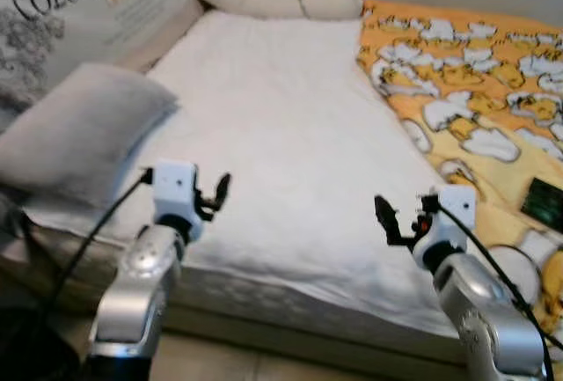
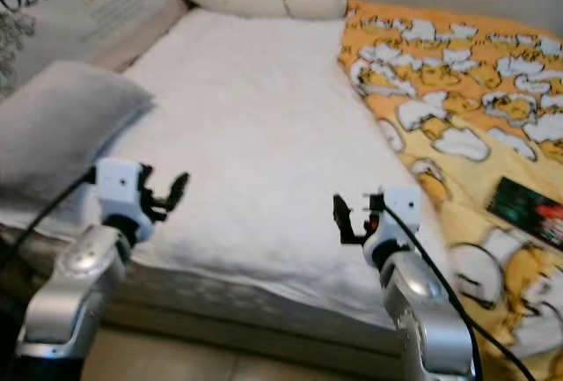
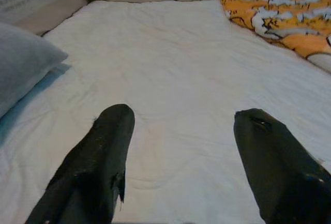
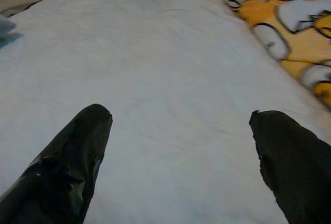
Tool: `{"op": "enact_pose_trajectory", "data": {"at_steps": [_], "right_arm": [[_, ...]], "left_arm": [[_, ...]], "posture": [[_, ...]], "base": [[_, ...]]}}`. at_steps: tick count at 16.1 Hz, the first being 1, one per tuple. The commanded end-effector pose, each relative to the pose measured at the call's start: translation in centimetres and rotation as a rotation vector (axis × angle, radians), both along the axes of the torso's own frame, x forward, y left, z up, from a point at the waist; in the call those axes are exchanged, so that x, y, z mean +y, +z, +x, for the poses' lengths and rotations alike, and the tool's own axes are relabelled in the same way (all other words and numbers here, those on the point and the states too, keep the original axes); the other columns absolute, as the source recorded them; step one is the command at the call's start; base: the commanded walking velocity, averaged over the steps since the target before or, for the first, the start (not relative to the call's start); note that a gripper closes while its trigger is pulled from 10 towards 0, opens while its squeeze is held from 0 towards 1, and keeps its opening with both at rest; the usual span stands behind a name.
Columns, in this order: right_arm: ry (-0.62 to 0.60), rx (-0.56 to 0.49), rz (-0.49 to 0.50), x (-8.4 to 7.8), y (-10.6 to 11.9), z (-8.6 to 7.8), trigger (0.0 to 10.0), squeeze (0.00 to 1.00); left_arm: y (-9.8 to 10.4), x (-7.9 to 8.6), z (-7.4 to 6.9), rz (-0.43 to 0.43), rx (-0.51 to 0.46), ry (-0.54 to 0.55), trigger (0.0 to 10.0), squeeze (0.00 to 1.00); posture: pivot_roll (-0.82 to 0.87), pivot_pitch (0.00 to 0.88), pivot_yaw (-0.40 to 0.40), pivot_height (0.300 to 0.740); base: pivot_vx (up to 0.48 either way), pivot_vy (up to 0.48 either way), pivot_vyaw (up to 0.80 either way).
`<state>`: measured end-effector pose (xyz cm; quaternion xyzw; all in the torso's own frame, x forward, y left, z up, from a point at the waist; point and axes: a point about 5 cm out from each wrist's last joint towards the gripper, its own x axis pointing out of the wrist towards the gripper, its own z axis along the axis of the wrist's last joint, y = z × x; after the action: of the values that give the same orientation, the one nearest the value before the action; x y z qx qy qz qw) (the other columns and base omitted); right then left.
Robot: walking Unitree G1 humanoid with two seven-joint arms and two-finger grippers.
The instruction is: Clean up the room
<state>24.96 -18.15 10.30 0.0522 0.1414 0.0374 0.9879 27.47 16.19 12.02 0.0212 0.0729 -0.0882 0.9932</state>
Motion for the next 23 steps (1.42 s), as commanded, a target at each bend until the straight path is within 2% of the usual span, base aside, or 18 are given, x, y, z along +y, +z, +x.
{"op": "enact_pose_trajectory", "data": {"at_steps": [1,4,5,6,7,11,15,23], "right_arm": [[-0.018,0.013,-0.007,-0.56,-0.02,-0.19,10.0,1.00],[-0.022,0.017,-0.005,-0.52,-0.03,-0.33,10.0,1.00],[-0.034,0.027,-0.006,-0.50,-0.08,-0.42,10.0,1.00],[-0.036,0.031,-0.004,-0.40,-0.08,-0.38,10.0,0.91],[-0.022,0.033,-0.001,-0.19,-0.06,-0.35,10.0,0.03],[0.003,0.042,0.012,0.40,-0.11,-0.31,10.0,0.00],[-0.005,0.052,0.014,0.27,-0.19,-0.32,10.0,0.00],[0.010,0.054,-0.002,0.29,-0.12,-0.25,10.0,0.00]], "left_arm": [[0.28,-0.76,0.15,-0.007,-0.012,-0.020,10.0,1.00],[0.39,-0.83,0.19,0.000,-0.022,-0.030,10.0,1.00],[0.52,-0.97,0.22,-0.027,-0.023,-0.027,10.0,0.75],[0.74,-1.09,0.32,-0.035,-0.032,-0.038,10.0,0.19],[0.85,-1.18,0.36,-0.024,-0.041,-0.055,10.0,0.20],[1.04,-1.12,0.26,-0.008,-0.066,-0.076,10.0,0.21],[1.08,-0.99,0.11,-0.017,-0.071,-0.082,10.0,0.21],[0.68,-1.13,-0.35,-0.020,-0.060,-0.096,10.0,0.21]], "posture": [[-0.04,0.000,0.029,0.740],[-0.05,0.000,0.034,0.740],[-0.05,0.000,0.036,0.740],[-0.05,0.000,0.037,0.740],[-0.05,0.000,0.037,0.740],[-0.04,0.000,0.036,0.740],[-0.04,0.000,0.037,0.740],[-0.04,0.000,0.027,0.740]], "base": [[0.000,-0.480,0.00],[0.000,-0.464,0.00],[0.000,0.000,0.00],[0.000,0.000,0.00],[0.000,0.000,0.00],[0.075,0.000,0.00],[0.364,0.000,-0.78],[0.401,0.000,0.00]]}}
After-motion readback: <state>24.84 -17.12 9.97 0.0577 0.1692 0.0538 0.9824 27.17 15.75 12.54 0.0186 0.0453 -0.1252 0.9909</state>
